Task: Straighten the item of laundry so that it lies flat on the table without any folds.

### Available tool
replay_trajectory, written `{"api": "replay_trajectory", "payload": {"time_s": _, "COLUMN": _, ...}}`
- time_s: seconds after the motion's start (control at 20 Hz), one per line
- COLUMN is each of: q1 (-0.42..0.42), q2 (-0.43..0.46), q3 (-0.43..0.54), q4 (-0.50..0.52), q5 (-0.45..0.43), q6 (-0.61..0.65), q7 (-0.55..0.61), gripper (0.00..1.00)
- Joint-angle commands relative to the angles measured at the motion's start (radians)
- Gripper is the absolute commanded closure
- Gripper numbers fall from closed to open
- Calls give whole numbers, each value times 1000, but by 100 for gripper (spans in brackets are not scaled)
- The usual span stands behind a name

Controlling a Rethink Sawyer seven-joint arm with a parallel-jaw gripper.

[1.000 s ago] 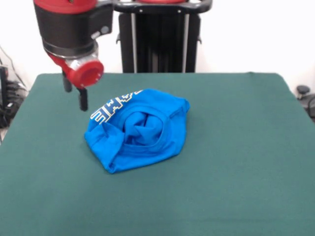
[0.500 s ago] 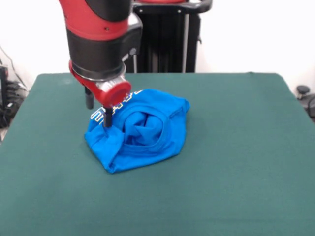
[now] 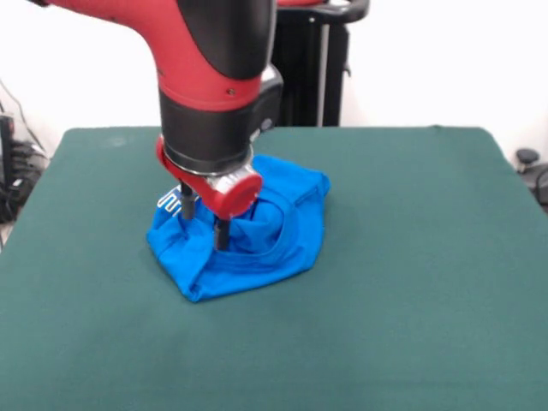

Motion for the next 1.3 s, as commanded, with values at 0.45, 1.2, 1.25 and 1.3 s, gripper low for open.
{"api": "replay_trajectory", "payload": {"time_s": 0.45, "q1": 63, "q2": 47, "q3": 1, "q4": 97, "q5": 68, "q6": -130, "q7": 246, "gripper": 0}}
{"api": "replay_trajectory", "payload": {"time_s": 1.2, "q1": 87, "q2": -24, "q3": -16, "q4": 201, "q5": 120, "q6": -119, "q7": 251, "gripper": 0}}
{"api": "replay_trajectory", "payload": {"time_s": 1.25, "q1": 86, "q2": -23, "q3": -14, "q4": 208, "q5": 122, "q6": -128, "q7": 248, "gripper": 0}}
{"api": "replay_trajectory", "payload": {"time_s": 1.3, "q1": 86, "q2": -28, "q3": -10, "q4": 227, "q5": 127, "q6": -144, "q7": 246, "gripper": 0}}
